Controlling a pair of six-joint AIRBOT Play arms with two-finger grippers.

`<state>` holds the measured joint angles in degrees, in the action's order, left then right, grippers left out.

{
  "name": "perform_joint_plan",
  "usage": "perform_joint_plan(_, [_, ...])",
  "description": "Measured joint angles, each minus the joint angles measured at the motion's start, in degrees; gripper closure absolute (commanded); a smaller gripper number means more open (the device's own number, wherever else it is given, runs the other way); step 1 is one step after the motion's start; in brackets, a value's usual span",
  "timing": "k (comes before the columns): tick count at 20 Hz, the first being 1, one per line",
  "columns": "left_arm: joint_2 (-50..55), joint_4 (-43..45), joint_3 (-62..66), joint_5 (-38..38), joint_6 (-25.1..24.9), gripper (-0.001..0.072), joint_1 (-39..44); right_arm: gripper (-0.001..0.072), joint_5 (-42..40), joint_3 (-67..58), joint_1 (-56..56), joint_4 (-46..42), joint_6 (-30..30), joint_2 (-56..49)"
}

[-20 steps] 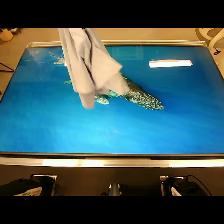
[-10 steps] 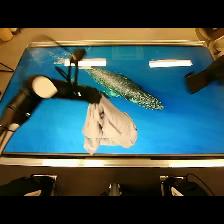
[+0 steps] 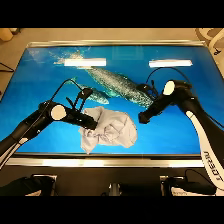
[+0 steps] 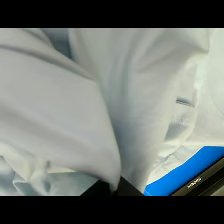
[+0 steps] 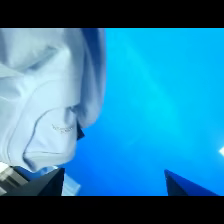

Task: Fold the shirts.

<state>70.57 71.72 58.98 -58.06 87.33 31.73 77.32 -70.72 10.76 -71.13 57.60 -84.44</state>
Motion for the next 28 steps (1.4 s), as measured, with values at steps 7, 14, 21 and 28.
perform_joint_plan(7, [-0.87,0.85,-0.68,-0.31,-0.28,0.0681,0.07,0.0001,-0.98,0.92,2.97,13.94,-6.43,-9.11])
perform_joint_plan(14, [-1.05,0.98,-0.24,0.85,-0.35,0.0681,0.13,0.0690,-5.73,0.94,7.06,7.87,-4.09,-11.56])
perform_joint_plan(21, [-5.14,10.71,18.12,-2.64,-2.73,0.0682,1.62,0.0692,-3.19,-11.15,7.45,1.05,-9.51,2.97])
perform_joint_plan(28, [-11.67,14.91,48.63,-4.74,-0.24,0.0681,3.65,0.0691,-8.81,-25.09,7.45,-4.59,-6.32,30.40])
